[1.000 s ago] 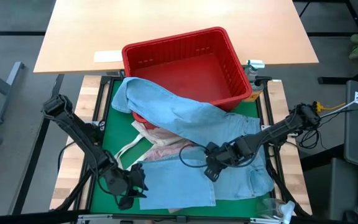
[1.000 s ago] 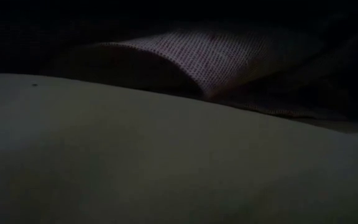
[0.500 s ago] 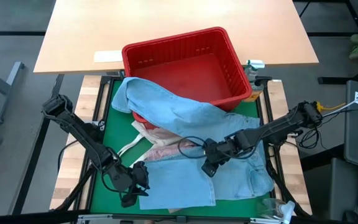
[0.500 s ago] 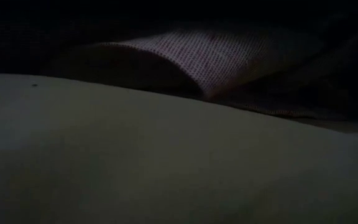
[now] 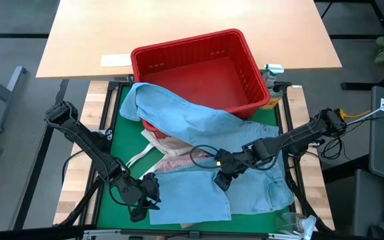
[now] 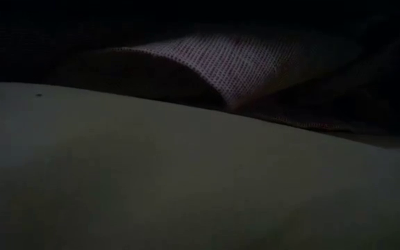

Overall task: Fold laundry
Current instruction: Fold the blue jeans

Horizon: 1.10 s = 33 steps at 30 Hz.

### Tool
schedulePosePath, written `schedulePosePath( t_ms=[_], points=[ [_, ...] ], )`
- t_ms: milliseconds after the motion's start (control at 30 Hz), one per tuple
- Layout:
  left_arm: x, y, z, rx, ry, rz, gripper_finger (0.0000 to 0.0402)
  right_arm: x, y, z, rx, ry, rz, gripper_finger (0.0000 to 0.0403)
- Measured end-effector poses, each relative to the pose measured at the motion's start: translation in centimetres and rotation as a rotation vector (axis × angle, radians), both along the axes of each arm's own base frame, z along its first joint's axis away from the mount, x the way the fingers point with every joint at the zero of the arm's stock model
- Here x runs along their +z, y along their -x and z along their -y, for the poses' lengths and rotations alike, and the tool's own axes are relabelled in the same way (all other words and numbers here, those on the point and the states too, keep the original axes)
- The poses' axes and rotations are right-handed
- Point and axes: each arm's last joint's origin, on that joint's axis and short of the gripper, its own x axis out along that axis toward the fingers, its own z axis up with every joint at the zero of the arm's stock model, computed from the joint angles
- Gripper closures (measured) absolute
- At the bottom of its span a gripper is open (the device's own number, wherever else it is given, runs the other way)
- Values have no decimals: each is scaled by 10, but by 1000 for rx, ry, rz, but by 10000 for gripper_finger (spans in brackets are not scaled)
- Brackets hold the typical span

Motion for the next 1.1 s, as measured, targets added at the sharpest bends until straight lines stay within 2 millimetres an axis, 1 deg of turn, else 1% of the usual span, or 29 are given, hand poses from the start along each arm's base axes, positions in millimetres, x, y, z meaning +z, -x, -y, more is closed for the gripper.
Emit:
schedulePosePath(
  t_ms=[133,367,533,667,867,1000,1100],
  points=[
    [0,0,0,0,0,0,269,5,-4,-3,25,-57,58,260],
    [0,0,0,0,0,0,269,5,-4,-4,51,-86,47,260],
    [0,0,0,0,0,0,269,5,-4,-3,29,-59,57,260],
    [0,0,0,12,-10,6,269,5,-5,-1,-16,0,82,260],
    [-5,2,-7,99,-120,9,269,5,-7,3,-87,111,130,260],
    [-10,5,-12,142,-214,-18,269,5,-7,2,-87,119,132,260],
    [-11,6,-15,174,-266,-15,269,5,-5,0,-69,94,118,260]
  ],
)
